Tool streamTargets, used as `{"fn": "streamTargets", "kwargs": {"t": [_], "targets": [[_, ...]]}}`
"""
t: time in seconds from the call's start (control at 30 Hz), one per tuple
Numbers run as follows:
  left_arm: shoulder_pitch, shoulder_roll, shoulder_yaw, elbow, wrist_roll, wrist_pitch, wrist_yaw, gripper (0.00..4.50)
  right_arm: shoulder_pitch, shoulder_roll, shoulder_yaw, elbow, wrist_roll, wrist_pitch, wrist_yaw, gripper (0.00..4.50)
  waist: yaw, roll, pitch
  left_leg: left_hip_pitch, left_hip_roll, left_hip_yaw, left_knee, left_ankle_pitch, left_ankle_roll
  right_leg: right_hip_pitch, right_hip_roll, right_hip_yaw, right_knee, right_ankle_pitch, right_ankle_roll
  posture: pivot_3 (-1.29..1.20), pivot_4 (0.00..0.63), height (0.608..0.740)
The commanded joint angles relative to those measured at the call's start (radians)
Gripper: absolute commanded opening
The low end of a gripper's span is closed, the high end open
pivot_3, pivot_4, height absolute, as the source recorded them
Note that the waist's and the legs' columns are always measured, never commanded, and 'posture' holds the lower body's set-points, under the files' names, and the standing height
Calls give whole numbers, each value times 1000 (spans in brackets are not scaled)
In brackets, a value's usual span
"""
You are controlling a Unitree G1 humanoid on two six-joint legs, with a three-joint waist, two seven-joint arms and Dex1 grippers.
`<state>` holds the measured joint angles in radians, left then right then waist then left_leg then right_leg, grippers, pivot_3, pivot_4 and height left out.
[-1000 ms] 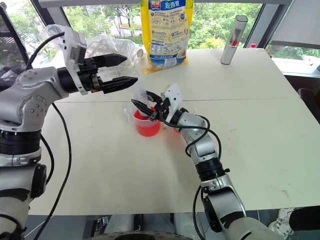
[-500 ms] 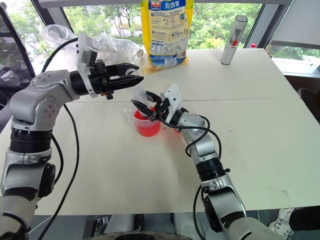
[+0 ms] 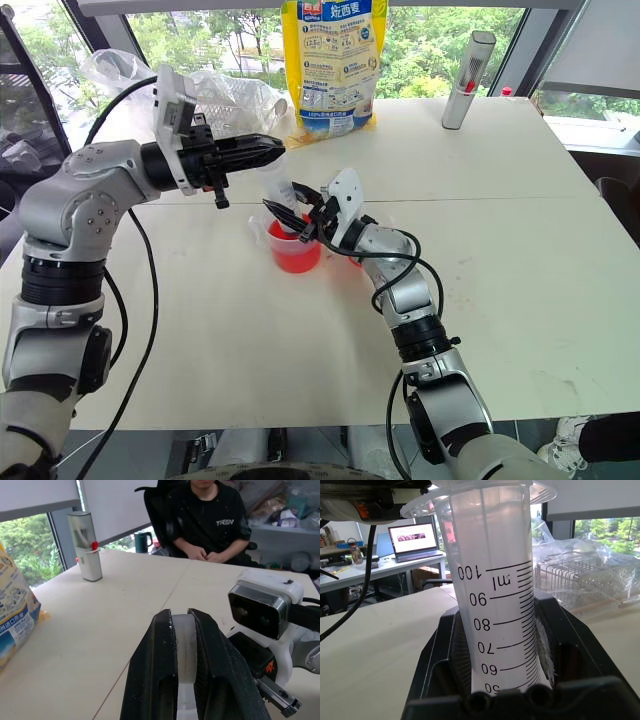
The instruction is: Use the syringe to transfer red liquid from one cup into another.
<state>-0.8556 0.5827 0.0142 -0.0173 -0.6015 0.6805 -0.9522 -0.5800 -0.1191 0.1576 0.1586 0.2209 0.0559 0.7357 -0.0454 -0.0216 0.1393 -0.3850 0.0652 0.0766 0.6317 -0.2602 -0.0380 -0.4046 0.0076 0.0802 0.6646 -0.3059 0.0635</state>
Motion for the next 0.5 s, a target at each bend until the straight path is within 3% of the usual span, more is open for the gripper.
{"fn": "streamTargets", "kwargs": {"t": [0.03, 0.5], "targets": [[-79, 16, 47, -10, 6, -31, 16, 23, 7, -10, 21, -25, 6, 34, 24, 1365, 0, 0, 0, 0, 0, 0, 0, 0, 0, 0, 0, 0, 0, 0, 0, 0, 150, 740], [-200, 43, 72, 74, 37, -85, -2, 23, 17, -24, 43, -50, 22, 103, 48, 1365, -1, 0, 0, 0, 0, 0, 0, 0, 0, 0, 0, 0, 0, 0, 0, 0, 150, 740]]}}
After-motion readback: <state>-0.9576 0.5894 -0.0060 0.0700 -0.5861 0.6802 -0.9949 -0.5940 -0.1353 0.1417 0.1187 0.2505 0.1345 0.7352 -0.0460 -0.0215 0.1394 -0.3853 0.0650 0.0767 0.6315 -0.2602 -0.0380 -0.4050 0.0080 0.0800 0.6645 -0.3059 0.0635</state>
